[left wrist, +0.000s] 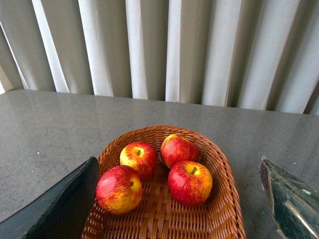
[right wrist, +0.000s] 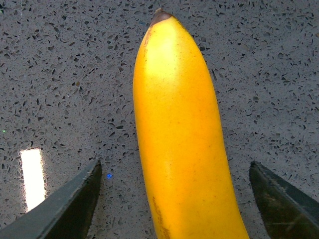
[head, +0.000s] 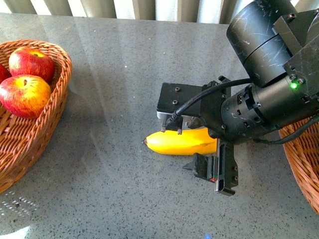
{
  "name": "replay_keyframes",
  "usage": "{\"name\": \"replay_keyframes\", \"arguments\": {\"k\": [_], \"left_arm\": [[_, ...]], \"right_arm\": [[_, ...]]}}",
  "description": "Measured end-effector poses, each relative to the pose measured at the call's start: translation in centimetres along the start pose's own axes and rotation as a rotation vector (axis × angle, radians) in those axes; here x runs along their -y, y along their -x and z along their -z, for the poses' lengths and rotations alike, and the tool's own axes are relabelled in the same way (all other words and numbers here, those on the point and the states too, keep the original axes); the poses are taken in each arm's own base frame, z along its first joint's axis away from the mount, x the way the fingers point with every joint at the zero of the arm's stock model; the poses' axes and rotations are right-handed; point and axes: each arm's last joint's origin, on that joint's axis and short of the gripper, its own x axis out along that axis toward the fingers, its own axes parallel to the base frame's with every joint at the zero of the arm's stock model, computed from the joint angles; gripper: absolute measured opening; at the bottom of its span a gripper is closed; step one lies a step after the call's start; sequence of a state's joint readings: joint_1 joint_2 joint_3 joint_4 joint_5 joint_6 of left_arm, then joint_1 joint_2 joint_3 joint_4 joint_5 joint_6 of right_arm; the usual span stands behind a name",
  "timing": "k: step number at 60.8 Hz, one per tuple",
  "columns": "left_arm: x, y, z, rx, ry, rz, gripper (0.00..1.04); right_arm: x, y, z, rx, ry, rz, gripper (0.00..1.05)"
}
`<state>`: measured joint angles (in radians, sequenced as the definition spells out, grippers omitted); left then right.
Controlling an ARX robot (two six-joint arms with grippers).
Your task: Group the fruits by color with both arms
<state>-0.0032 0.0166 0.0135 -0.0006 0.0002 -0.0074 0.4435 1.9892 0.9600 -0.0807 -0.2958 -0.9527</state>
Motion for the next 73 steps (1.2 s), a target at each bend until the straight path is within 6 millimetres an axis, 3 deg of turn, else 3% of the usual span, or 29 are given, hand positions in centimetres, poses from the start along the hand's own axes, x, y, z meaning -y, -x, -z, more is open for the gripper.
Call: {"name": "replay_keyframes", "arguments": {"k": [17,35,49,59,73], "left_arm": [[0.0,0.0,0.0,0.0,0.0,0.0,0.96],[0.0,0.0,0.0,0.0,0.0,0.0,0.96],[0.0,0.0,0.0,0.0,0.0,0.0,0.96],[0.0,0.0,0.0,0.0,0.0,0.0,0.96],[0.0,0.0,0.0,0.0,0.0,0.0,0.96]], "right_arm": [[-0.3,0.6,-0.6,0.04,-0.005,0.012,0.36],[-0.8,3.4,-3.3,0.156,0.024,0.088,0.33],[-0.8,7.7,-4.5,0.274,0.034,0.263,0.33],[-1.1,11.6,-2.9,0.304,0.02,0.379,0.33],[-0.7,16.0,2.9,0.243,-0.114,0.497,0.33]]}}
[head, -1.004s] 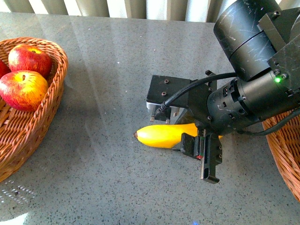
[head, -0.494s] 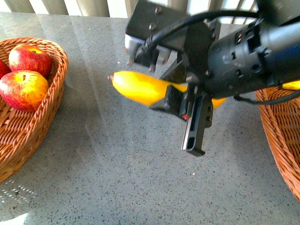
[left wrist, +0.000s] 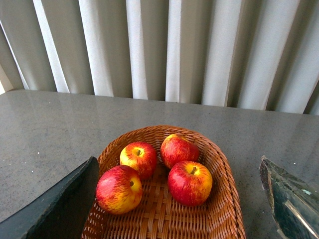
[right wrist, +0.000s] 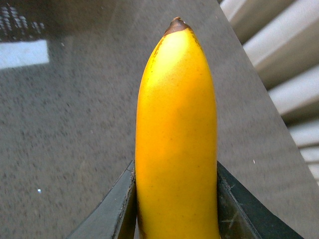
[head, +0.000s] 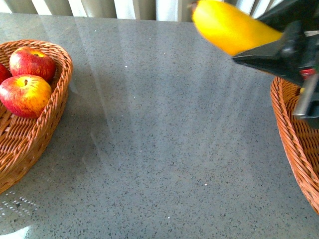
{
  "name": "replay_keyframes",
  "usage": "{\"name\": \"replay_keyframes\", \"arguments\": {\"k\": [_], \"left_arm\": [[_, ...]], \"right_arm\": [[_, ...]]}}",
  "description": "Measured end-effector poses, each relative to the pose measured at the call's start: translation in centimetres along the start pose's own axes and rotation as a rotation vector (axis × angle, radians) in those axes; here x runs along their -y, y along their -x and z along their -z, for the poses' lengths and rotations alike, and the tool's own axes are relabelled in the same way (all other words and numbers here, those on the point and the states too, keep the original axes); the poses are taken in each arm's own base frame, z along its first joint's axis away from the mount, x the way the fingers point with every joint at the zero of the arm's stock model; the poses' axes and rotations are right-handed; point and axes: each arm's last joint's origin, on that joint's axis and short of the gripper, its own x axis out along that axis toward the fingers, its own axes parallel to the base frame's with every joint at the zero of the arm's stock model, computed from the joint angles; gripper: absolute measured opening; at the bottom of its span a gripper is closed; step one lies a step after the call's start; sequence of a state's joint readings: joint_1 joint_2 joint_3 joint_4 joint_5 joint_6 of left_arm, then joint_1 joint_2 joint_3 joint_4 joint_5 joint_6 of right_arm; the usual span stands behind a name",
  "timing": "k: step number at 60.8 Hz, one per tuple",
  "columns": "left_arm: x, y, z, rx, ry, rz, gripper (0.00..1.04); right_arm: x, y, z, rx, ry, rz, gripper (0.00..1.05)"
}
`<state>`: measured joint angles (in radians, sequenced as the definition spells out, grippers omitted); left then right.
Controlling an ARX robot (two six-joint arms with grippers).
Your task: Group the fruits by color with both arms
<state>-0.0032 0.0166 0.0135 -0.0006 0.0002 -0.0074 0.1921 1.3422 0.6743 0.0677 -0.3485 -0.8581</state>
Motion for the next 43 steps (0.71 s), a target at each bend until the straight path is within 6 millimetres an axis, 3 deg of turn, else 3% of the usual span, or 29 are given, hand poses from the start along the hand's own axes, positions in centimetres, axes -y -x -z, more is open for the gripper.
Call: {"name": "replay_keyframes", "arguments": {"k": [11,25,43], "left_arm": [[0.0,0.0,0.0,0.0,0.0,0.0,0.96],[0.0,0.0,0.0,0.0,0.0,0.0,0.96],[0.0,0.0,0.0,0.0,0.0,0.0,0.96]], "right_arm": [[0.5,1.8,4.0,-0.089,-0.057,0.012,0.33],[-0.6,2.2,6.4,-0.136,-0.028,-0.006,0.33],[-1.2,3.0,7.0,-0.144,-0.006,0.024,0.82]]}}
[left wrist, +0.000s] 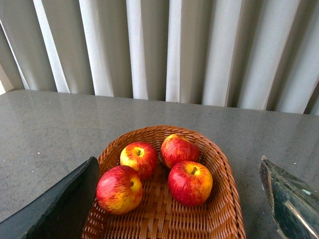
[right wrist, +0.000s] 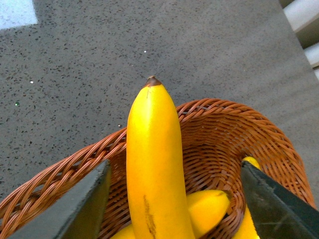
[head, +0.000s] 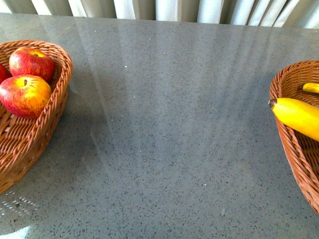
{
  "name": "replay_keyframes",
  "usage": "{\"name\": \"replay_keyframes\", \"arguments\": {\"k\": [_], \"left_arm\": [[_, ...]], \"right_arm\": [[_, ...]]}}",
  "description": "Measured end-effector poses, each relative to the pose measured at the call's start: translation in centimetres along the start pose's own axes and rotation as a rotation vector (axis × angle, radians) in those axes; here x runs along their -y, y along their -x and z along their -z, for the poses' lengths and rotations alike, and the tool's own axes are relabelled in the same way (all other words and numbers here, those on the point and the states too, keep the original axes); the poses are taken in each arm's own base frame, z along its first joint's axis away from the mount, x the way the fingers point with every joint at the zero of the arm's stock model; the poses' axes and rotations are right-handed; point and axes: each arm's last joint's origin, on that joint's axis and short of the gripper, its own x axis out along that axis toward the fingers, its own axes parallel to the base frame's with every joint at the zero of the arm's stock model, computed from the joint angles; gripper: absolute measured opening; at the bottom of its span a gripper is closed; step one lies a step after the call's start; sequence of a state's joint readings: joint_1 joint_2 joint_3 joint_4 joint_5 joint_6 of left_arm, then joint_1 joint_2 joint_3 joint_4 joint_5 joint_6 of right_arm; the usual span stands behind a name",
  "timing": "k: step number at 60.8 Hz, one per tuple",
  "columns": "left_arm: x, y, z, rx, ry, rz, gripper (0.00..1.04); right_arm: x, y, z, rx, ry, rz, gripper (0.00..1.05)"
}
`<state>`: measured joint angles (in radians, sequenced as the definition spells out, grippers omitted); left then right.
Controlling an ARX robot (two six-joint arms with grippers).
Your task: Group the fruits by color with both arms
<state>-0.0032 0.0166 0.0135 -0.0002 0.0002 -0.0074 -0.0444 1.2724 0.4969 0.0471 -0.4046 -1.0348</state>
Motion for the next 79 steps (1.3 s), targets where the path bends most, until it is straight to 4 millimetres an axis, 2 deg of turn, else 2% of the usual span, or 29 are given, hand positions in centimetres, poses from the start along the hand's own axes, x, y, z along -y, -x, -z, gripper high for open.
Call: {"name": "replay_keyframes", "arguments": {"k": [6,12,16,23,25,27,31,33,39,52,79], "left_arm": [[0.0,0.0,0.0,0.0,0.0,0.0,0.96],[0.0,0.0,0.0,-0.001,0.0,0.0,0.96],[0.0,0.0,0.0,0.0,0.0,0.0,0.96],[0.0,0.0,0.0,0.0,0.0,0.0,0.96],[0.0,0.0,0.0,0.0,0.0,0.0,0.96],[0.0,0.0,0.0,0.0,0.0,0.0,0.96],[0.0,0.0,0.0,0.0,0.0,0.0,0.96],[0.0,0.0,0.0,-0.001,0.0,0.0,0.96],[0.0,0.0,0.0,0.0,0.0,0.0,0.96],[0.0,0.0,0.0,0.0,0.0,0.0,0.96],[0.0,0.0,0.0,-0.001,0.0,0.0,0.96]], "right_arm": [[0.0,1.0,-0.6,0.03,-0.032,0.035,0.97],[-0.2,2.6,-2.5,0.13,-0.142,0.077,0.96],[-0.7,3.8,-4.0,0.244,-0.283,0.088,0.96],[-0.9,4.1,-4.4,0.277,-0.461,0.071,0.95],[-1.2,3.7,-4.3,0.274,-0.51,0.2,0.9],[-1.8,3.6,-3.7,0.304,-0.585,0.403,0.82],[-2.5,4.2,-2.7,0.376,-0.716,0.625,0.68],[-2.6,4.6,-2.5,0.402,-0.739,0.663,0.62],[-3.5,5.5,-1.8,0.453,-0.785,0.668,0.38],[-4.5,6.5,0.0,0.448,-0.806,0.67,0.01],[-6.5,7.3,0.9,0.468,-0.803,0.675,0.02]]}}
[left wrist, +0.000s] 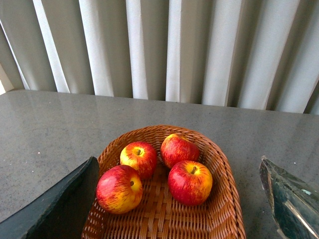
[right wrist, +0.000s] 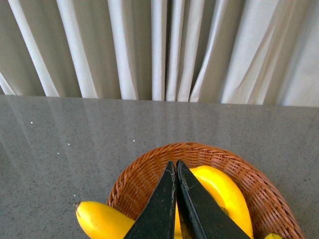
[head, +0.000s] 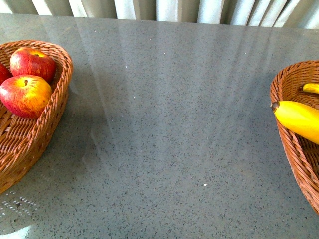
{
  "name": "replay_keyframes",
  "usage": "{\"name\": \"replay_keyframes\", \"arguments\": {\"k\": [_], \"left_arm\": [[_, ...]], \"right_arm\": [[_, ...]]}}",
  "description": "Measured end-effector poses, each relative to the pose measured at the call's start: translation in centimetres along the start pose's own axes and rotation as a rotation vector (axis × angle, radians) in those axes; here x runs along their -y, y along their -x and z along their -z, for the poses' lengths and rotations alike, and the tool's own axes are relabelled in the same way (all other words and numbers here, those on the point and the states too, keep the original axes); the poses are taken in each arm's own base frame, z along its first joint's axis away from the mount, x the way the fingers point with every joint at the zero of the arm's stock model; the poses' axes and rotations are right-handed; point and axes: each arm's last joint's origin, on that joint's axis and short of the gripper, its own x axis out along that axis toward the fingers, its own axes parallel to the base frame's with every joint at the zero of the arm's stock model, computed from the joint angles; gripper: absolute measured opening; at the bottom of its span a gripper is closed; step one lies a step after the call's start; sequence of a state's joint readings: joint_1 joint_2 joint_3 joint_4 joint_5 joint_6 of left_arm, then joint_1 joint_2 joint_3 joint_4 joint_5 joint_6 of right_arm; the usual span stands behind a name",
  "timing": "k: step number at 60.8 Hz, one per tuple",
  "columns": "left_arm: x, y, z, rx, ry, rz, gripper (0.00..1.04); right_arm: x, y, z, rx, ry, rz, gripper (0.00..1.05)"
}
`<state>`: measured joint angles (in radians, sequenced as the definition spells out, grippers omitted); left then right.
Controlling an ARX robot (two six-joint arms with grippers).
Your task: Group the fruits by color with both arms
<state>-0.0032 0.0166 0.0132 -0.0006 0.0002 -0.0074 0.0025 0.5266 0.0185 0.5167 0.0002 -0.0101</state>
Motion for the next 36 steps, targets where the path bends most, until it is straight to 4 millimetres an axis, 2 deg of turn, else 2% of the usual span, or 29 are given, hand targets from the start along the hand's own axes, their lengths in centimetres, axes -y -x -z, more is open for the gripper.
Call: {"name": "replay_keyframes", "arguments": {"k": [36], "left_arm": [[0.0,0.0,0.0,0.0,0.0,0.0,0.96]], "right_arm": [[0.0,1.8,-0.3,0.01,0.0,0.0,0.02]]}}
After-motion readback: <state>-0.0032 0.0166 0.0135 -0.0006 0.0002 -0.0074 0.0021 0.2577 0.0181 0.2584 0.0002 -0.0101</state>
